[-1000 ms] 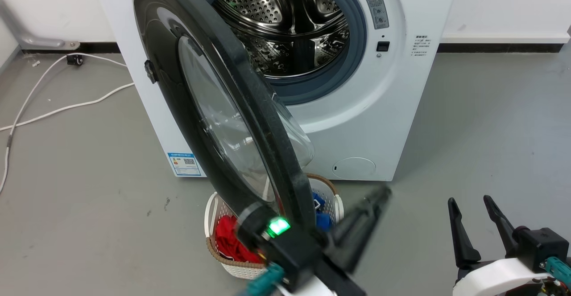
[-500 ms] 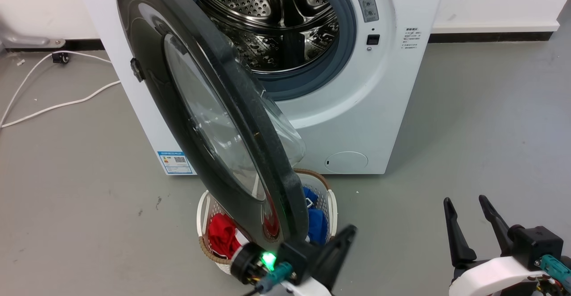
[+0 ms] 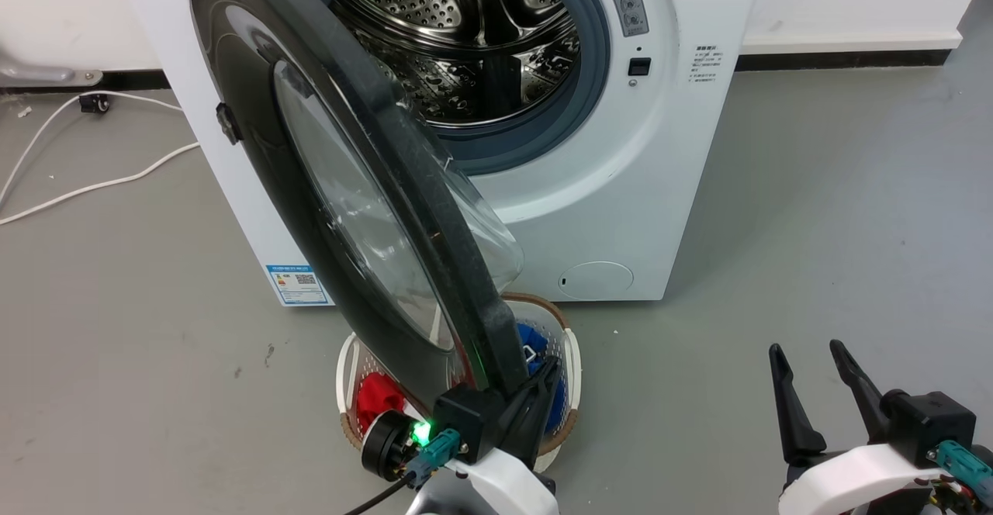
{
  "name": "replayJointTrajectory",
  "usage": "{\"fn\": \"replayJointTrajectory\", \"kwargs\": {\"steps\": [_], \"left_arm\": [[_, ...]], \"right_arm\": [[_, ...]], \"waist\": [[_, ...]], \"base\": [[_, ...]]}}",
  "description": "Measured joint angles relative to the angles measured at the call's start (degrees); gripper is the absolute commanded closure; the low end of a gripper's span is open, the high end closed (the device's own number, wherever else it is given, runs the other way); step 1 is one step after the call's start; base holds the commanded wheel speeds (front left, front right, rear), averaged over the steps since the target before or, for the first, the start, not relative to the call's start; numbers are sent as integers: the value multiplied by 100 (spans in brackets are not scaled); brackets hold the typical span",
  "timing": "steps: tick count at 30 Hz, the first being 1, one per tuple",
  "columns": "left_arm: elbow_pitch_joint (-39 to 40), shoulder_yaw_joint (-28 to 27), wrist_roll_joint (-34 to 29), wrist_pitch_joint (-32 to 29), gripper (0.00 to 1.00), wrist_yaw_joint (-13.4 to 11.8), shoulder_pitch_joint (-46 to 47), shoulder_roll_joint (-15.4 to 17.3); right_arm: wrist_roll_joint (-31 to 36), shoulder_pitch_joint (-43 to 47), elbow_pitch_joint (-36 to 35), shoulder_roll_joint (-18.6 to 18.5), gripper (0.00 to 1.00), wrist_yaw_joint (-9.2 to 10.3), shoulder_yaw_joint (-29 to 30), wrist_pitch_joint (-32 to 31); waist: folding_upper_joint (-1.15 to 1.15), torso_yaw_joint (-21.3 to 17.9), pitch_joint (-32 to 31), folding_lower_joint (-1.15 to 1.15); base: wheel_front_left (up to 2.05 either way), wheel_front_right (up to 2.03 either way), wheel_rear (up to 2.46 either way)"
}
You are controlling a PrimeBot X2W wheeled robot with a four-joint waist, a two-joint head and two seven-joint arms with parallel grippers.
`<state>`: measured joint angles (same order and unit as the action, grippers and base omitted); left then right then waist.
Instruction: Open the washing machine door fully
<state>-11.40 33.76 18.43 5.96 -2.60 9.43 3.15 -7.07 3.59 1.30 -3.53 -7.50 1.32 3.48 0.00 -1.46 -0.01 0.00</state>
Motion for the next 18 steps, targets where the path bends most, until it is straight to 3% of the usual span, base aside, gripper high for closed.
{"fn": "replayJointTrajectory", "kwargs": {"steps": [12,18], "left_arm": [[159,-157,152,332,100,-274,-446,26],[424,-207,159,324,100,-408,-730,190]], "right_arm": [[-35,6,11,8,0,0,44,-25],[-36,46,-24,13,0,0,65,-51]], "waist": [[0,92,-22,0],[0,270,-31,0]], "base": [[0,0,0],[0,0,0]]}}
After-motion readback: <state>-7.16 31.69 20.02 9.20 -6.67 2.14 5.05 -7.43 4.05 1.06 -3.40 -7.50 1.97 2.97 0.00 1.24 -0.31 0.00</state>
